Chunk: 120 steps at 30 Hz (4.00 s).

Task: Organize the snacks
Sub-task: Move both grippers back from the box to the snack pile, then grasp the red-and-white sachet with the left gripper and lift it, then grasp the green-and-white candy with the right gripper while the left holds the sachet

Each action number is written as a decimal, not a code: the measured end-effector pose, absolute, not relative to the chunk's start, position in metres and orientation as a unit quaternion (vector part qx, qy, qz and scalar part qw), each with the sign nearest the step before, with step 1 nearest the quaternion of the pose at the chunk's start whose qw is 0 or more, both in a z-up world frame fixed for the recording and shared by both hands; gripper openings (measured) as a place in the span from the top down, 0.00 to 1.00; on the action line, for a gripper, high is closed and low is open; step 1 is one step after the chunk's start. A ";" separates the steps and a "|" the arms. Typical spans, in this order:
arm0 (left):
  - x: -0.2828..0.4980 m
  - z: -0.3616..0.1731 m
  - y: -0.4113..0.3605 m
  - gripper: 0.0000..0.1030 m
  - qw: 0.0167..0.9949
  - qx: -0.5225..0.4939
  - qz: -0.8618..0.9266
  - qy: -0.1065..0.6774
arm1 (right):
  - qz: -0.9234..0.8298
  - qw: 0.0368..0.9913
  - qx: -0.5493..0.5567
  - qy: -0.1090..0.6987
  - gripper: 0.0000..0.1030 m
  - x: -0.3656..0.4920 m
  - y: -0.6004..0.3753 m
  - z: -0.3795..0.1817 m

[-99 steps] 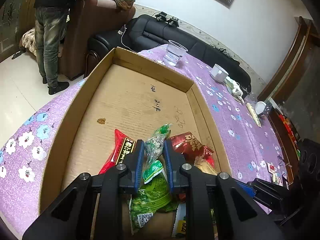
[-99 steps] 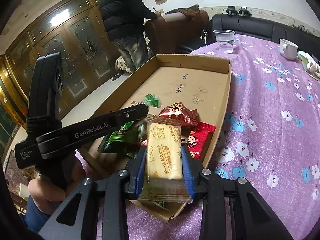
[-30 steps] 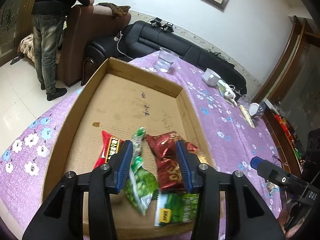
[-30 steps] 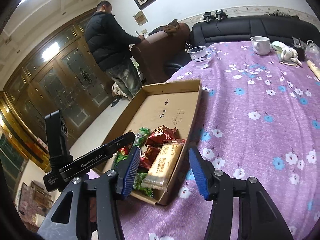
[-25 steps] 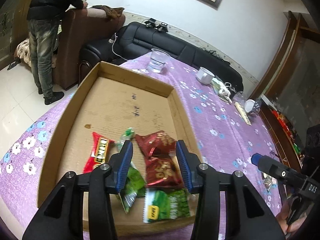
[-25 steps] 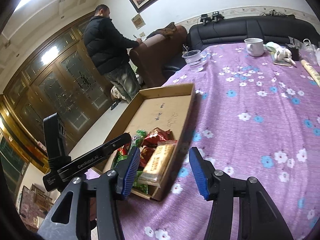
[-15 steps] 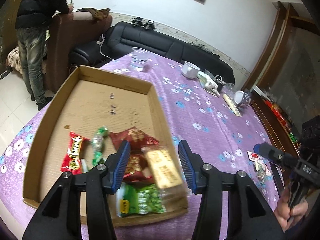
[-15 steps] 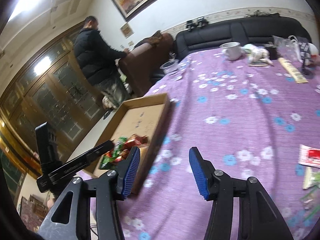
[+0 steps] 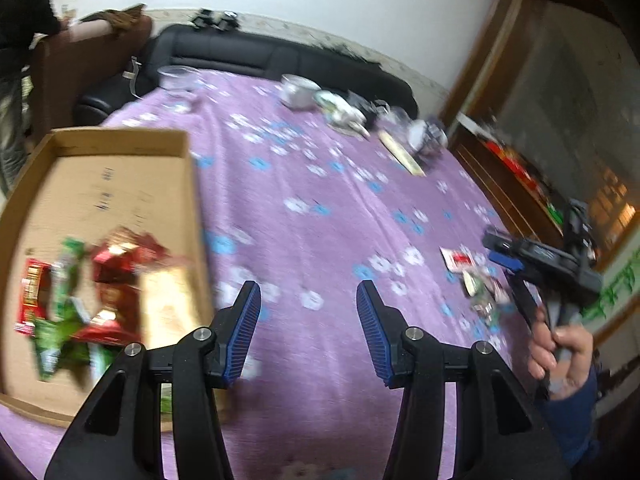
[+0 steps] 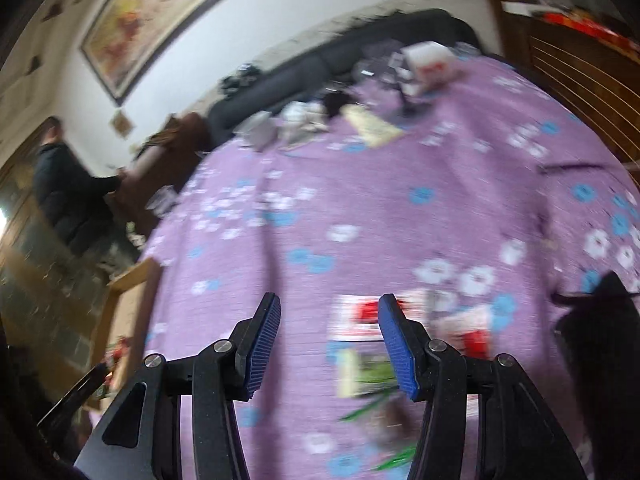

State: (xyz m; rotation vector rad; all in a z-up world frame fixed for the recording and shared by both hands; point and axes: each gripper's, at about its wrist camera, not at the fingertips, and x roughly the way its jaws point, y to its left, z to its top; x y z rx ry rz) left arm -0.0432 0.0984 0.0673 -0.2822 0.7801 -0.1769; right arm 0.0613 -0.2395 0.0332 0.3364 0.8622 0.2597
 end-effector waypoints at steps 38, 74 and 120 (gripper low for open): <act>0.032 0.055 0.000 0.38 0.887 -0.041 -0.138 0.438 | 0.252 0.846 0.285 0.374 0.47 0.063 -0.262 0.032; 0.043 0.021 -0.053 0.71 0.881 0.121 -0.171 0.425 | 0.237 0.839 0.299 0.388 0.47 0.065 -0.268 0.026; 0.026 0.033 0.040 0.73 0.918 -0.067 -0.101 0.378 | 0.192 0.879 0.099 0.425 0.85 0.079 -0.137 0.028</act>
